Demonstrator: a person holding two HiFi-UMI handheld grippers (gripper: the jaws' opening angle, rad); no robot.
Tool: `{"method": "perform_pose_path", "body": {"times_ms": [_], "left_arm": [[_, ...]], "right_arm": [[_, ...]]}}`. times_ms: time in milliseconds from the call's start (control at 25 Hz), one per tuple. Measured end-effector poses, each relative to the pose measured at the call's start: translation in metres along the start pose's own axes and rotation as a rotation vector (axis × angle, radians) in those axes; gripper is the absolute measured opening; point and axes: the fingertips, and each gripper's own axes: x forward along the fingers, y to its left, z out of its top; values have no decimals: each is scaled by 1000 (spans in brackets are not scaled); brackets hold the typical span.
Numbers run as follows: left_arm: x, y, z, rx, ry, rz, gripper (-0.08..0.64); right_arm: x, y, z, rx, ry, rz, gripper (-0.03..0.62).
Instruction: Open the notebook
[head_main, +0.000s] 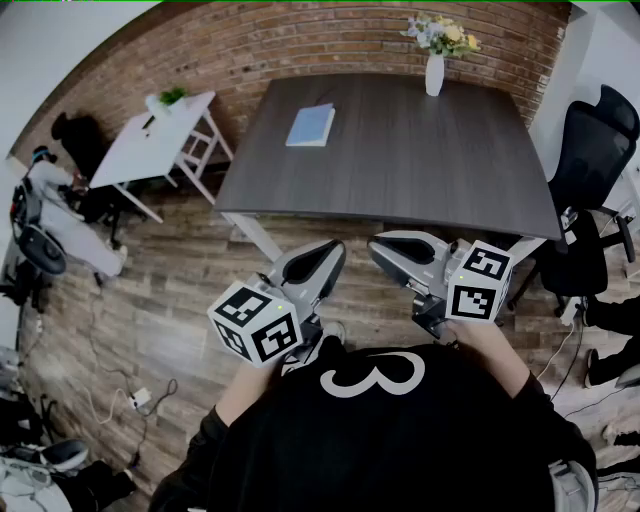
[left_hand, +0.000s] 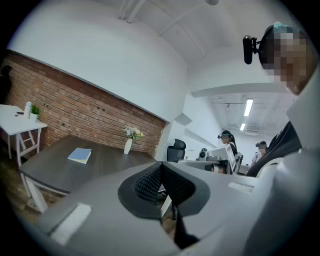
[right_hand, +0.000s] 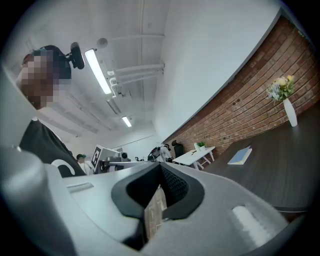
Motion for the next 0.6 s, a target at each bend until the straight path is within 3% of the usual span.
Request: {"method": "perform_pose_path", "body": {"times_ms": [600], "left_arm": [[12,20,-13,-35,4,1,15]], "right_arm": [[7,-22,-9,37,8,-17,0]]}}
